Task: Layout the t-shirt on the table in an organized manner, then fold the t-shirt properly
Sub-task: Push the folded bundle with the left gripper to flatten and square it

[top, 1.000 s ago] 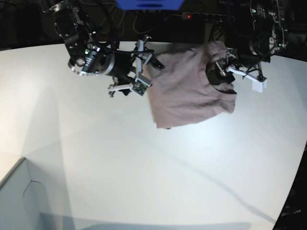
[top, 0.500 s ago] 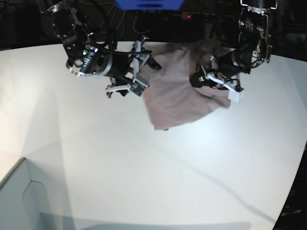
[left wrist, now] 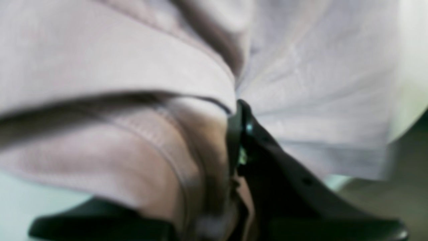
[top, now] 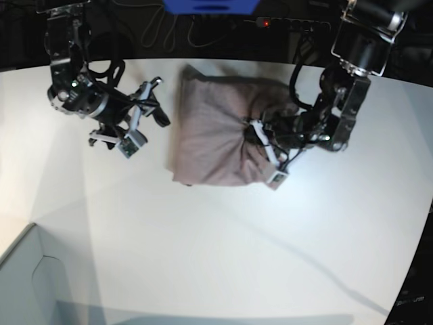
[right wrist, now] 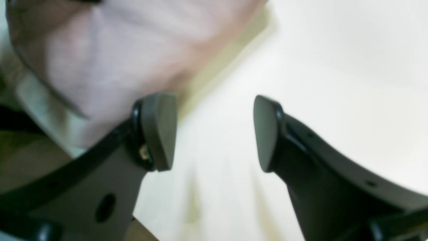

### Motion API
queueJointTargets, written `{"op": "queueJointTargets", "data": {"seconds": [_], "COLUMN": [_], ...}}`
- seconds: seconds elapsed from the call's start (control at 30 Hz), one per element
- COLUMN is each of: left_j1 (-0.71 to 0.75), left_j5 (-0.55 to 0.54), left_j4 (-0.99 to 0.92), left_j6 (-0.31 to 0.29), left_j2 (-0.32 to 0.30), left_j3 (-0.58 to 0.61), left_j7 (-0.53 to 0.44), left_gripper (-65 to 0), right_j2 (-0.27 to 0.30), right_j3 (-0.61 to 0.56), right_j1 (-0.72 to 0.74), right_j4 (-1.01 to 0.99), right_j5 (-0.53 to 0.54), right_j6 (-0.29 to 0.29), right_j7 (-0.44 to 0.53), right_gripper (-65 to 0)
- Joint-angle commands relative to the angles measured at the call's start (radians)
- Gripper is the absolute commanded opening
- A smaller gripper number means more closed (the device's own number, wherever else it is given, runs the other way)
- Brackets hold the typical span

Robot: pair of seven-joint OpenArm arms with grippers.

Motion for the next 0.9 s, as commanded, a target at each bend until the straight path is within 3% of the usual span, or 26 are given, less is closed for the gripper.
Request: {"op": "queueJointTargets", "data": {"seconds": [0.0,0.07,0.17,0.33,0.4,0.5,0.63,0.8,0.87], "left_j1": [-0.039,-0.112,-0.210,-0.339,-0.375,-0.397,-0.415,-0.418,-0.431], "left_j5": [0.066,0.190,0.331,0.512,0.577,0.660,0.753,0.801,0.809], "left_j4": [-0.005,-0.033,-0.088,-0.228,-0.283,-0.346,-0.432,-0.453,-0.453], "left_j6": [-0.036,-0.141,-0.236,-0.322,-0.349,-0.352,-0.352,-0.352,-0.352], "left_j2": [0.002,0.009,0.068,0.207,0.262,0.325,0.393,0.400,0.400], "left_j3": [0.047,0.136,0.242,0.303,0.333,0.372,0.403,0.402,0.402], "left_j7": [0.013,0.013,0.013,-0.004,-0.076,-0.180,-0.232,-0.271,-0.264], "left_gripper": [-65.0,-65.0,-65.0,-65.0,-65.0,-65.0,-65.0,-64.7,-60.6], "right_j2": [0.003,0.001,0.000,0.000,0.000,-0.002,-0.002,-0.002,-0.002], "right_j3": [0.027,0.080,0.139,0.208,0.237,0.278,0.327,0.355,0.355], "right_j1": [0.013,0.001,-0.013,-0.047,-0.050,-0.073,-0.083,-0.097,-0.097], "right_j4": [0.017,0.017,0.019,0.019,0.017,0.020,0.023,0.023,0.023], "right_j5": [0.016,0.016,0.016,0.016,0.016,0.016,0.016,0.016,0.016], "right_j6": [0.011,0.011,0.011,0.011,0.011,0.011,0.011,0.011,0.011], "right_j7": [0.024,0.027,0.030,0.030,0.030,0.030,0.030,0.030,0.030], "right_gripper": [-28.8,-28.8,-28.8,-28.8,-28.8,-28.8,-28.8,-28.8,-28.8]}}
